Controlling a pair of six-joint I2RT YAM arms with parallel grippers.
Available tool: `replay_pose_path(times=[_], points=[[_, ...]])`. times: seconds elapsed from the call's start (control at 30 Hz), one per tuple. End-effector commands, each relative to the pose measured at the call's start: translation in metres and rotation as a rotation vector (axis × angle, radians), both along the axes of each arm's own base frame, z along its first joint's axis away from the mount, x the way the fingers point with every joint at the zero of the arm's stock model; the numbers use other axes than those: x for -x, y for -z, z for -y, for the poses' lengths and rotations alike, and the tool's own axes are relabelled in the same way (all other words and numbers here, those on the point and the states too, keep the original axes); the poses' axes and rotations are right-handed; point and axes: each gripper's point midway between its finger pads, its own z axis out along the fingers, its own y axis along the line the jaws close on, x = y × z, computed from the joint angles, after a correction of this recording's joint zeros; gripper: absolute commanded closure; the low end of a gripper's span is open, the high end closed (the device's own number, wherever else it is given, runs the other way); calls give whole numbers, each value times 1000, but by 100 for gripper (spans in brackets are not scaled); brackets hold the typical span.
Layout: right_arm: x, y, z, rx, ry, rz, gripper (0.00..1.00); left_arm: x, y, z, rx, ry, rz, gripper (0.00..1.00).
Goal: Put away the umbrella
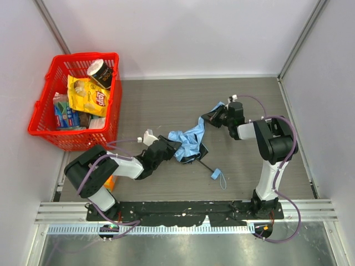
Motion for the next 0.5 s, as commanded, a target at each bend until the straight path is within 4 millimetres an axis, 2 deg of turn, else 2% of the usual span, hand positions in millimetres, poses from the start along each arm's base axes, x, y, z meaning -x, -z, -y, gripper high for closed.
replay_pose_path(times=[0.0, 0.03, 0.07, 0.1, 0.13, 0.23, 0.27, 0.3, 0.33, 0.37, 0.4, 0.43, 0.47], points=[[-6, 24, 14, 166, 8, -24, 99, 0, 5, 1, -70, 1, -24, 100], [4, 37, 17, 189, -2, -70, 97, 0, 6, 0, -77, 3, -29, 100], [7, 35, 20, 211, -3, -58, 93, 0, 6, 2, -76, 6, -32, 100], [17, 43, 24, 235, -6, -85, 90, 1, 7, 1, -75, 5, -40, 100], [18, 38, 28, 275, -14, -58, 84, 2, 9, 2, -77, 7, -48, 100], [32, 46, 34, 364, -68, -137, 72, 5, 16, 0, -88, 8, -78, 100], [33, 44, 38, 399, -80, -132, 64, 6, 19, 0, -91, 7, -92, 100], [39, 44, 41, 421, -90, -163, 60, 7, 22, 0, -90, 5, -106, 100], [40, 33, 44, 447, -92, -140, 51, 8, 24, 0, -94, 5, -119, 100], [49, 35, 48, 471, -106, -178, 46, 8, 24, 0, -99, 5, -123, 100], [52, 23, 52, 510, -115, -154, 42, 9, 25, -1, -105, 5, -132, 100], [63, 25, 59, 552, -117, -190, 40, 9, 24, -1, -109, 3, -136, 100], [66, 11, 60, 593, -137, -144, 39, 10, 24, -2, -115, 0, -144, 100]])
